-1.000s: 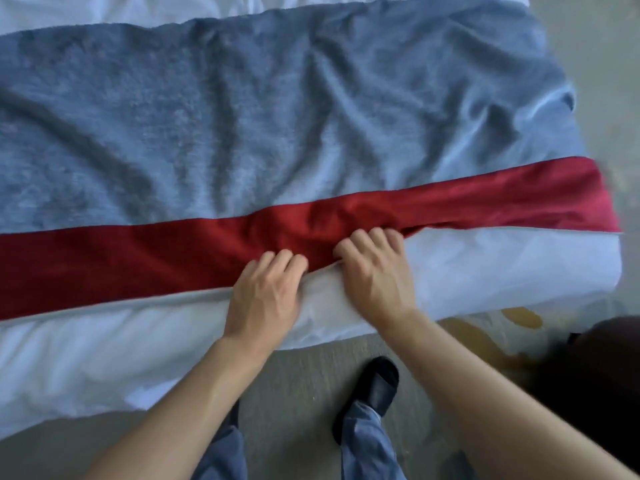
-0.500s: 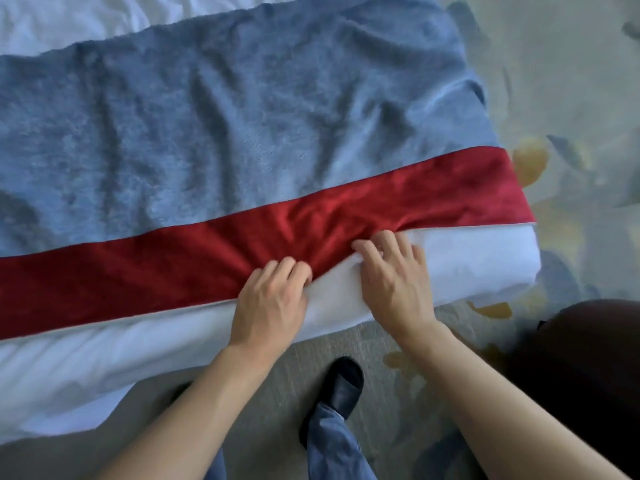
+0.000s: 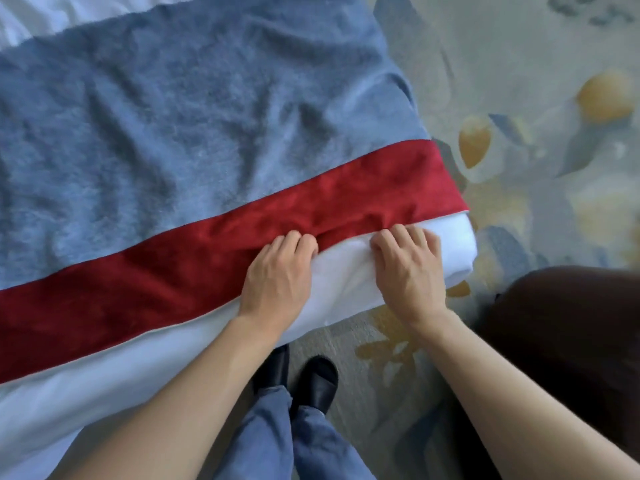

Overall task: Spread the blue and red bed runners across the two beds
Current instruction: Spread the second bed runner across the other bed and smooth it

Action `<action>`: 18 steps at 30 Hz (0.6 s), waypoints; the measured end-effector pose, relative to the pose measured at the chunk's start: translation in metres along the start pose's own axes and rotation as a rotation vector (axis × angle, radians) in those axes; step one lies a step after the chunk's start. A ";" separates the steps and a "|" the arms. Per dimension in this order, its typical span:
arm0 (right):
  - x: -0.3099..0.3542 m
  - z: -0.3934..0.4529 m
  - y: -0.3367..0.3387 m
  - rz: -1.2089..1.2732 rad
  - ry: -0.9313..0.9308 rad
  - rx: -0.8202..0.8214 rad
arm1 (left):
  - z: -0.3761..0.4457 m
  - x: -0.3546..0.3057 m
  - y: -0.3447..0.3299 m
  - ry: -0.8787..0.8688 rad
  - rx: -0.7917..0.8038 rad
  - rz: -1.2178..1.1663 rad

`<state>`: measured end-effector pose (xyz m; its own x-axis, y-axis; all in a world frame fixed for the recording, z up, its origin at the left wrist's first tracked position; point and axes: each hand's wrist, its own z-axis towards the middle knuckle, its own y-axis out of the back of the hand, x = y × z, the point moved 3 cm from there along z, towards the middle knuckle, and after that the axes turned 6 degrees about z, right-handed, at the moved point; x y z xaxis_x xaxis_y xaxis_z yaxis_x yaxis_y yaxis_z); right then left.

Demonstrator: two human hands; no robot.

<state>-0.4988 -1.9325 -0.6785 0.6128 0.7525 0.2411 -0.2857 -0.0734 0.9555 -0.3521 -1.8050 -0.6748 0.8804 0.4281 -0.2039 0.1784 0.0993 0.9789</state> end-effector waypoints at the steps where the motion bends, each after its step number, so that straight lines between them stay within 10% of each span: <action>1: -0.005 -0.004 0.004 0.003 -0.019 0.003 | -0.006 0.000 0.002 -0.009 0.014 0.001; 18: -0.099 0.023 0.017 0.120 0.120 0.137 | 0.034 -0.086 -0.025 -0.024 0.041 0.021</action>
<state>-0.5472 -2.0228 -0.6822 0.4857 0.8052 0.3402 -0.2435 -0.2491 0.9374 -0.4173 -1.8745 -0.6815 0.8943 0.4081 -0.1836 0.1772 0.0539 0.9827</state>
